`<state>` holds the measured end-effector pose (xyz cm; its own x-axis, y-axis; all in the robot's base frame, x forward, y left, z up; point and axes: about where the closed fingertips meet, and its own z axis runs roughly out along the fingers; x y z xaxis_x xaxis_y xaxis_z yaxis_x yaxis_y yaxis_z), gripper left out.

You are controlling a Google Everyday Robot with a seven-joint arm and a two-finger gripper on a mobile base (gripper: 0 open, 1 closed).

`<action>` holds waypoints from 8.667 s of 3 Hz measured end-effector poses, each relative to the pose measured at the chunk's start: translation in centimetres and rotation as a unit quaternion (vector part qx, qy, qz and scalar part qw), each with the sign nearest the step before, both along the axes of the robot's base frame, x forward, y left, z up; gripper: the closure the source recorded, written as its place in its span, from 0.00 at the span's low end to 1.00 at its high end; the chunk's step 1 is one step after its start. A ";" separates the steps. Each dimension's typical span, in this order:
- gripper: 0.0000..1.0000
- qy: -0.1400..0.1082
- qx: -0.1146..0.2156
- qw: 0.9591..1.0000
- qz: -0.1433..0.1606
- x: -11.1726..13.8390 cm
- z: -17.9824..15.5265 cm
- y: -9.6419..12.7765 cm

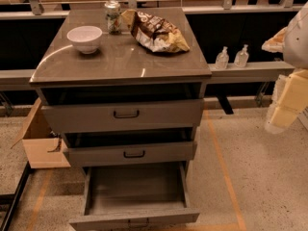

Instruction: Close bottom drawer

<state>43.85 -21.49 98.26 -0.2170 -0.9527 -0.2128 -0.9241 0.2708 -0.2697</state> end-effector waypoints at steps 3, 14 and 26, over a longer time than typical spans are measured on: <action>0.38 -0.013 0.060 0.998 0.020 0.1 -4.7 1.0; 1.00 -0.059 0.130 0.977 0.160 -2.1 -53.0 12.4; 1.00 -0.241 0.047 0.968 0.053 6.6 -81.4 10.5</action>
Offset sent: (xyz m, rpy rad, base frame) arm -0.0021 0.0005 -0.0277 0.1087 -0.0113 -0.0190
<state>50.49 -10.96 16.82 0.0265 -0.9357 -0.3518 -0.7207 0.2260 -0.6553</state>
